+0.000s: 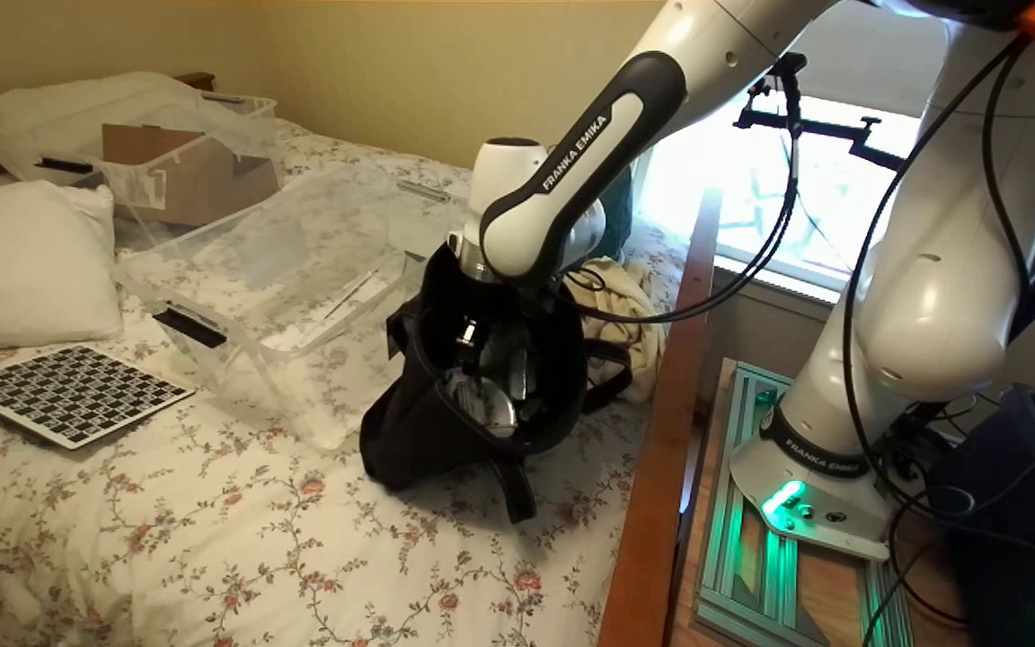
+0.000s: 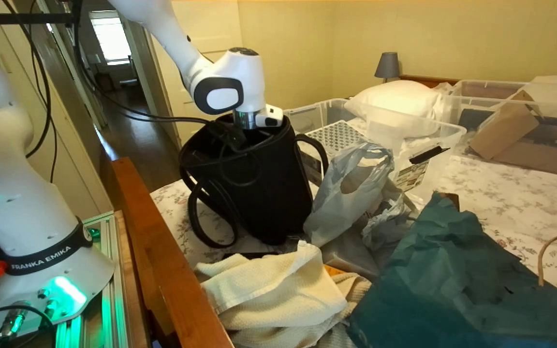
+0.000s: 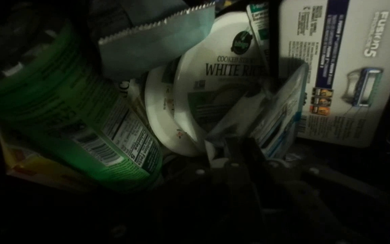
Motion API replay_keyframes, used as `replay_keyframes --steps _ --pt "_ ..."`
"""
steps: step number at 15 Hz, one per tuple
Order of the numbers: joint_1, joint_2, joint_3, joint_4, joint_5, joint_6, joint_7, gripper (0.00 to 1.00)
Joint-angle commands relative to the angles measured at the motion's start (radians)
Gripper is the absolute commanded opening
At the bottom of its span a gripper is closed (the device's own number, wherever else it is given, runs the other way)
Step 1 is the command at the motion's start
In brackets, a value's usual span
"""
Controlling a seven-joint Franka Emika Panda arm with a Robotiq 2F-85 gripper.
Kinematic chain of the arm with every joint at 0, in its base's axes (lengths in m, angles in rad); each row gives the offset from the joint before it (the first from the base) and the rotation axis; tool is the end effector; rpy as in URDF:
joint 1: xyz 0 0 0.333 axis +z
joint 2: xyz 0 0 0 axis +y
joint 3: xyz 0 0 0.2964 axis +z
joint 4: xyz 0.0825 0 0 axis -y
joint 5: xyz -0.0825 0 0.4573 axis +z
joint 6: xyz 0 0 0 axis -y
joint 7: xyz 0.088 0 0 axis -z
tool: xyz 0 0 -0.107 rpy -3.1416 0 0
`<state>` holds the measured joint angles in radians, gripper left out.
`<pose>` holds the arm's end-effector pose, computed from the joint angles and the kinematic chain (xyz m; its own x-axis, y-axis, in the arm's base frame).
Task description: Remove the object from the bag and put it in the bucket
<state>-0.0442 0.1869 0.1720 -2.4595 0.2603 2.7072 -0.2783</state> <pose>0.5162 0.0618 0.1449 0.9834 0.1621 0.0820 0.1722 -0.9756 -0.1363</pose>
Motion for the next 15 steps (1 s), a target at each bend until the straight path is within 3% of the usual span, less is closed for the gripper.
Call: replay_keyframes --steps 1,7,15 --pt "0.084 -0.056 -0.046 -0.04 -0.122 -0.022 0.203 0.02" --pt "0.174 -0.148 -0.115 -0.078 -0.424 -0.075 0.621 0.02" --pt "0.178 -0.253 -0.065 -0.05 -0.689 -0.265 0.954 0.02"
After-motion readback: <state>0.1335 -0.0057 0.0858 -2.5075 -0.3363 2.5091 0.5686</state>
